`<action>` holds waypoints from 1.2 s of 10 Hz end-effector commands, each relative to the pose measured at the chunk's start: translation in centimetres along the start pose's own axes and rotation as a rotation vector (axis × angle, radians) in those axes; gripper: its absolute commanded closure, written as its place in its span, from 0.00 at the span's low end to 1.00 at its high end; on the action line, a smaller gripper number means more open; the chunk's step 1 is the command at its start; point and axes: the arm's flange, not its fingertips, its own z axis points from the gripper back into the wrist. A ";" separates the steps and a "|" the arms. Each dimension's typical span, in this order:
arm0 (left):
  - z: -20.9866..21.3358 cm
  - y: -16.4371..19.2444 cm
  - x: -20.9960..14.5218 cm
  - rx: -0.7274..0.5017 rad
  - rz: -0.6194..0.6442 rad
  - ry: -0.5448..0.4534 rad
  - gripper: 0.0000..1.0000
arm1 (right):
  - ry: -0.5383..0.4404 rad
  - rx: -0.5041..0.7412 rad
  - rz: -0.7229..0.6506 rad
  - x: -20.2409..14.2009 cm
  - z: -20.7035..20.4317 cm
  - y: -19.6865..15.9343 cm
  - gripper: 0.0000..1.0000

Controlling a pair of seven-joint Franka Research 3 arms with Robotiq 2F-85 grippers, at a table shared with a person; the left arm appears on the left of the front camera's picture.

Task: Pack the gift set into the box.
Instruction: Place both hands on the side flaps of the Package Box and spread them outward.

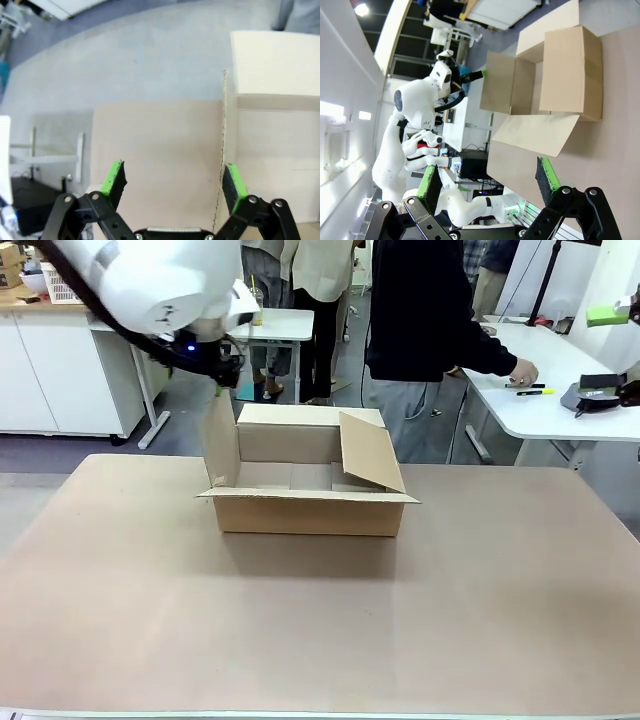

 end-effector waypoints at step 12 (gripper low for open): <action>-7.8 11.1 -11.4 -0.653 0.545 0.269 0.00 | -0.010 0.023 0.027 0.3 -0.4 0.1 0.00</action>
